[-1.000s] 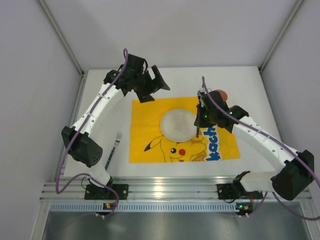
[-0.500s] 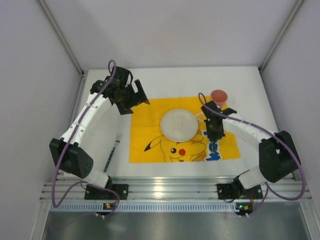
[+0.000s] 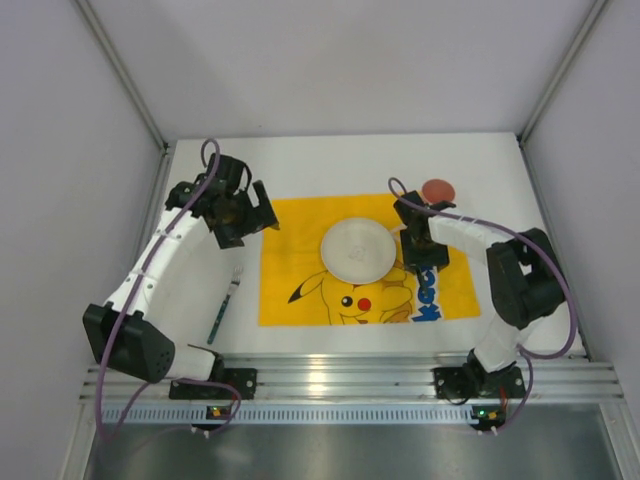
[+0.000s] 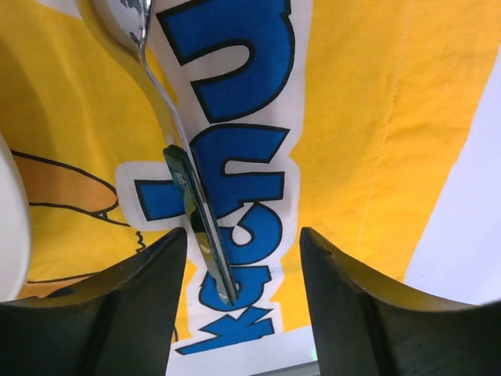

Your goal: Set the dinner table for one person

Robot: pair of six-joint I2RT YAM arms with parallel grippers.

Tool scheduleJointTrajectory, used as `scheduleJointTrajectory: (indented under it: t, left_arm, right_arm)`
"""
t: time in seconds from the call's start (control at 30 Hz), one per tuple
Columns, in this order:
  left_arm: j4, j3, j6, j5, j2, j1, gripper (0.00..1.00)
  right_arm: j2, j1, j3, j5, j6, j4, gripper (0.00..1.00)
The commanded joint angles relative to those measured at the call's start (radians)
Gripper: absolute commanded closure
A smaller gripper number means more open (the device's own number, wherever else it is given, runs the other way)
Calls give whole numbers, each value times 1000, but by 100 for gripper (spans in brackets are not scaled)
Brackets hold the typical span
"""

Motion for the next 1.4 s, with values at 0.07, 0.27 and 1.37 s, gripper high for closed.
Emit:
scheduleJointTrajectory:
  t: [0.07,0.27,1.37]
  left_arm:
    - [-55,-104,155,-146,-27,4,2]
    - [-86,-161,339,-299,47,23,2]
    - [244,-296,551,-120,426,213,22]
  right_arm:
    - [-89,-9,70,18,34,-86,36]
    - [-240,-4,162,-48,59,-206,33]
    - [-350,-9,158,-55,-13,-283,33]
